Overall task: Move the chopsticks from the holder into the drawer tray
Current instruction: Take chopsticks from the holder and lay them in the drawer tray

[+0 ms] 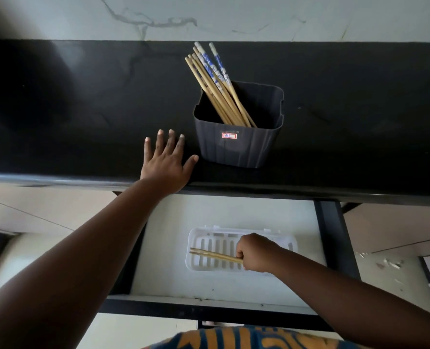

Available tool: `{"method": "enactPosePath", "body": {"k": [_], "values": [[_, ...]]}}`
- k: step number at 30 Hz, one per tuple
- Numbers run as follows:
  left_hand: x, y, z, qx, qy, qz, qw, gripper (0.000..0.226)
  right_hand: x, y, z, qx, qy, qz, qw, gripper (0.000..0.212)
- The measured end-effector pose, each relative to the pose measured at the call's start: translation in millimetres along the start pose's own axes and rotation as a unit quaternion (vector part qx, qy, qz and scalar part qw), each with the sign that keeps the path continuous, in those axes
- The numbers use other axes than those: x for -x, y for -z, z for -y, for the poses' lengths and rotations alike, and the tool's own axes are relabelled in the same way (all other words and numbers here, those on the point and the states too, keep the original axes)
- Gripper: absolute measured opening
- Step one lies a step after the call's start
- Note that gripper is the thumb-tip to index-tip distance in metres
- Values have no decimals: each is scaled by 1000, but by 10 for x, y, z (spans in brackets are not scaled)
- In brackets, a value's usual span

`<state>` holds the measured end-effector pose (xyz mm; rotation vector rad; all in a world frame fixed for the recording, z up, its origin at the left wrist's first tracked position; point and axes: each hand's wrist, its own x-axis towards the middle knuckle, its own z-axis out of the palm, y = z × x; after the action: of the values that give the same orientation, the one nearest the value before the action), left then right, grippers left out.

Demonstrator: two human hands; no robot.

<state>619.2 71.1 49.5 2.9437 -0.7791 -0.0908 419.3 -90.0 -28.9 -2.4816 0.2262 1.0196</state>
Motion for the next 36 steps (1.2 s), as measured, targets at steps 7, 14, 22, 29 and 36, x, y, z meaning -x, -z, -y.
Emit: {"method": "enactPosePath", "body": {"k": [7,14,22,29,36], "values": [[-39,-78,56,-11,-4,-5,1000,76,-106,-87,4,11,-19,32,999,34],[-40,-94,68,-5,-9,-14,1000,77,-61,-111,-51,50,12,49,997,30],[-41,-87,60,2,-11,-23,1000,78,-37,-159,-181,-26,14,15,999,23],[-43,-78,55,1,-10,-21,1000,77,11,-205,-217,-33,17,-21,999,22],[-64,-41,62,2,-12,-24,1000,77,226,276,47,-148,68,-65,984,20]]}}
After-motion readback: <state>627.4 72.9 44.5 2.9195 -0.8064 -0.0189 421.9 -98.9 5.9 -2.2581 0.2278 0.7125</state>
